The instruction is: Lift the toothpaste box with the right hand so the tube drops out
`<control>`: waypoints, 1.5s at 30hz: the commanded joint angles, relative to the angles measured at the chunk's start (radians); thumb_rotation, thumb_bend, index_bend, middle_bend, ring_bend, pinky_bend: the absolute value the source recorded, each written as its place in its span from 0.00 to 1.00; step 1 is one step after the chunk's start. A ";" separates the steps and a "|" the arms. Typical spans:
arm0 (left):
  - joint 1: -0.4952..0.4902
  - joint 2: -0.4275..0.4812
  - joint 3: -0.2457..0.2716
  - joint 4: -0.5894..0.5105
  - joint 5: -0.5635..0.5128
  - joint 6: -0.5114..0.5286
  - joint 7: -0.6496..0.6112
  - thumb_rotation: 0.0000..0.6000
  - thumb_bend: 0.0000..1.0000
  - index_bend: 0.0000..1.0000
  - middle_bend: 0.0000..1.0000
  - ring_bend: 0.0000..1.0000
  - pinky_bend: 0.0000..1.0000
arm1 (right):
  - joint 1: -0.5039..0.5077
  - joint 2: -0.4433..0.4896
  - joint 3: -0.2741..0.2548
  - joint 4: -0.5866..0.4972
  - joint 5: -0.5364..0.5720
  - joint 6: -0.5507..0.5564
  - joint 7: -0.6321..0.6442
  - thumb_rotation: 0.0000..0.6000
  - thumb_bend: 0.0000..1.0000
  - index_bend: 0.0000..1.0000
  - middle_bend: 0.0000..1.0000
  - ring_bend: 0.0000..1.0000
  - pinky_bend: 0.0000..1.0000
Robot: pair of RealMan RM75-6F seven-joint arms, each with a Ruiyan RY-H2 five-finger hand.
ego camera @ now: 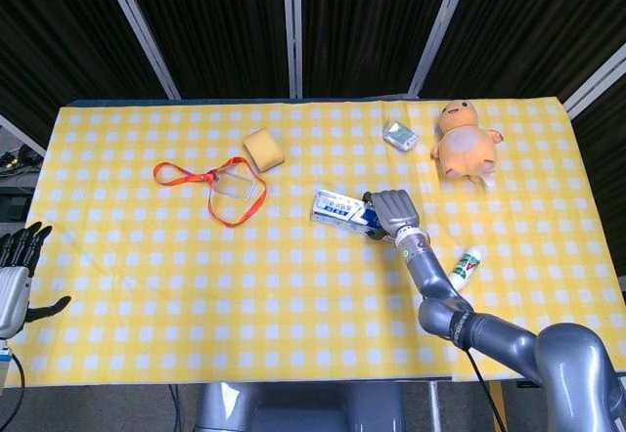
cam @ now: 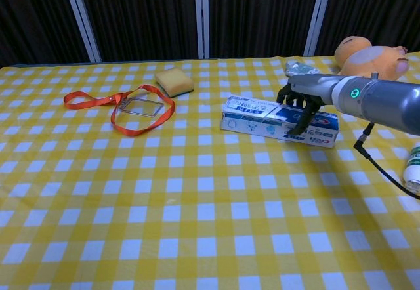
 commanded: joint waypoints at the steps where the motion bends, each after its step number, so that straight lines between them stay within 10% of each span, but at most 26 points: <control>1: -0.001 -0.001 0.002 -0.001 0.000 -0.002 0.003 1.00 0.00 0.00 0.00 0.00 0.00 | -0.010 0.001 -0.015 -0.003 -0.057 0.042 0.011 1.00 0.20 0.46 0.50 0.45 0.49; 19: 0.007 0.016 0.023 -0.025 0.052 0.026 -0.023 1.00 0.00 0.00 0.00 0.00 0.00 | -0.102 0.310 0.018 -0.414 -0.289 0.268 0.075 1.00 0.23 0.49 0.53 0.48 0.49; 26: 0.025 0.034 0.042 -0.052 0.109 0.070 -0.048 1.00 0.00 0.00 0.00 0.00 0.00 | -0.104 0.540 0.033 -0.658 -0.326 0.377 -0.237 1.00 0.23 0.49 0.53 0.48 0.49; 45: 0.036 0.042 0.055 -0.054 0.145 0.091 -0.066 1.00 0.00 0.00 0.00 0.00 0.00 | -0.047 0.716 -0.143 -0.569 -0.790 0.383 -0.821 1.00 0.23 0.47 0.43 0.45 0.48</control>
